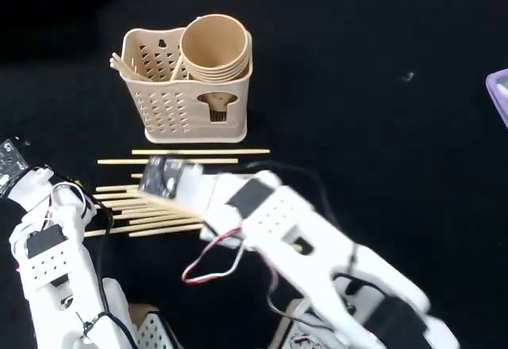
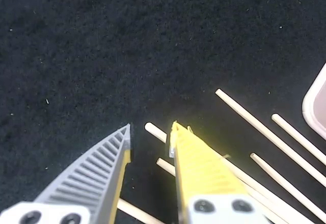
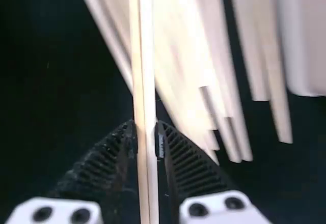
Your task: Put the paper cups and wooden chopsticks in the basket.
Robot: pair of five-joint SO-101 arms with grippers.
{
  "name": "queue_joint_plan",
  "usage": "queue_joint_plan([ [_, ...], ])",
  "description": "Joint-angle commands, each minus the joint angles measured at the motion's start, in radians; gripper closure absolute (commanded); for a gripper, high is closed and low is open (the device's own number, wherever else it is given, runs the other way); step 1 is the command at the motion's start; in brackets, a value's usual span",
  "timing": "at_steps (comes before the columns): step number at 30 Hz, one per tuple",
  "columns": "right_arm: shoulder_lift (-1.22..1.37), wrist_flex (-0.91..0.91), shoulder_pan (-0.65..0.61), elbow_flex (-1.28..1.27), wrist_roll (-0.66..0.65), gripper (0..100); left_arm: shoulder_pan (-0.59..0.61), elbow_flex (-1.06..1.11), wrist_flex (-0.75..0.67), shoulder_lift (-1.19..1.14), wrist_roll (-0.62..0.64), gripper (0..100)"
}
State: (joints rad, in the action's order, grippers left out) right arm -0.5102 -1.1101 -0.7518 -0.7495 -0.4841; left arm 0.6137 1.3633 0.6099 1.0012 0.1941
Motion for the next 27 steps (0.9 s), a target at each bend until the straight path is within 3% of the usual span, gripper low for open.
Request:
queue_joint_plan([
  [1, -0.208, -0.038, 0.044, 0.111, 0.017, 98.7, -0.001, -0.012, -0.017, 0.021, 0.005, 86],
  [6, -0.292, 0.135, 0.040, 0.206, 0.229, 98.7, -0.001, -0.013, -0.017, 0.021, 0.005, 86],
  [12, -0.213, 0.686, 0.044, 0.231, 0.422, 98.7, -0.001, -0.012, -0.017, 0.021, 0.005, 86],
  [17, -0.051, 1.043, 0.054, 0.274, 0.460, 98.7, -0.001, -0.010, -0.017, 0.021, 0.005, 86],
  [27, 0.231, 1.023, 0.147, 0.526, 0.466, 98.7, -0.002, -0.010, -0.017, 0.021, 0.005, 86],
])
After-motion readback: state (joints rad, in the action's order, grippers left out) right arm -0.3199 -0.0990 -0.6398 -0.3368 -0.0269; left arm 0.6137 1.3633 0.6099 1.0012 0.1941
